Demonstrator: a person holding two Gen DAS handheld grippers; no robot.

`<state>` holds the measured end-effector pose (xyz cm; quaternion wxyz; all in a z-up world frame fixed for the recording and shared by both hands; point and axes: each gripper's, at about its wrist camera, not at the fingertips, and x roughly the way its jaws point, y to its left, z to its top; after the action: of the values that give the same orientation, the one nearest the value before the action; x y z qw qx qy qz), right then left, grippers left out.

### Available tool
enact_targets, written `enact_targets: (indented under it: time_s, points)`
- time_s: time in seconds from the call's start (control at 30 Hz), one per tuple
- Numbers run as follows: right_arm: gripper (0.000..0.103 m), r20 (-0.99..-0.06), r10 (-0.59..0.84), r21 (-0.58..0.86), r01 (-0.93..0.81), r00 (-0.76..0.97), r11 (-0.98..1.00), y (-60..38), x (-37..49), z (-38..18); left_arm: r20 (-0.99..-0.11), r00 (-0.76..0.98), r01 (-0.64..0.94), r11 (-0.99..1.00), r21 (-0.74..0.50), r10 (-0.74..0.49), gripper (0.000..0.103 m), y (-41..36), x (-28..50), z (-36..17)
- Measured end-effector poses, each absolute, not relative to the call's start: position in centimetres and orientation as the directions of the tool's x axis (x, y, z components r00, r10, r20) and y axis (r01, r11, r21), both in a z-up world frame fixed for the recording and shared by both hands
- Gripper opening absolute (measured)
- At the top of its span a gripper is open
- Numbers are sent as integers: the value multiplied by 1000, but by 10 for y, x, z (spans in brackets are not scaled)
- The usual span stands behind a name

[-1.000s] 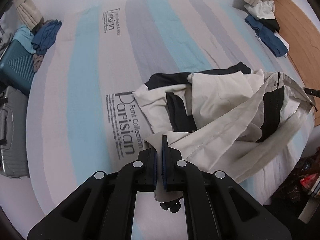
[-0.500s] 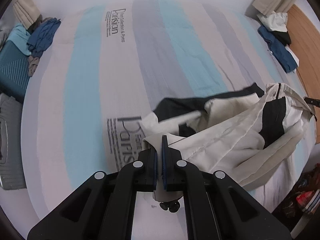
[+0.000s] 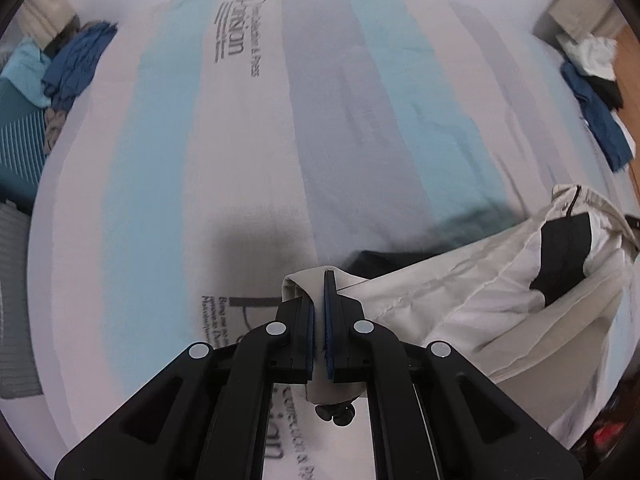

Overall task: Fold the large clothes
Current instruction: 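Lift the hem with both tools and fold it over toward the hood, then open both tools and release the folded hem onto the jacket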

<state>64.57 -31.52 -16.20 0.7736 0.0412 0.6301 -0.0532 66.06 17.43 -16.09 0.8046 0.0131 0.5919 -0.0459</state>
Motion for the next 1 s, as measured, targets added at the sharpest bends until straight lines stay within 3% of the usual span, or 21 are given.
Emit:
enact_targets:
  time_s: [0.37, 0.57, 0.77, 0.83, 0.9, 0.93, 0.97, 1.0]
  points:
    - [1, -989, -81, -61, 153, 126, 986, -306, 676, -230, -966, 257, 38, 999, 3, -7, 3, 172, 680, -222]
    - [1, -984, -110, -86, 164, 140, 983, -299, 682, -242, -961, 275, 24, 999, 37, 29, 3, 168, 684, -236]
    - [5, -988, -41, -15, 173, 149, 985, -308, 681, -236, -950, 308, 41, 997, 69, 53, 7, 166, 682, -226]
    - [10, -984, -17, 12, 161, 179, 987, -311, 678, -226, -945, 318, 80, 991, 103, 72, 24, 160, 678, -220]
    - [24, -976, 13, 45, 143, 216, 989, -313, 674, -217, -934, 346, 126, 983, 137, 86, 31, 152, 672, -212]
    - [38, -971, 31, 64, 136, 236, 989, -315, 673, -212, -932, 352, 129, 982, 136, 83, 37, 150, 671, -208]
    - [58, -964, 23, 61, 139, 264, 988, -317, 671, -205, -931, 358, 126, 984, 129, 76, 52, 150, 671, -204]
    - [63, -951, -7, 41, 145, 311, 989, -319, 668, -195, -911, 401, 104, 984, 146, 93, 90, 151, 669, -194]
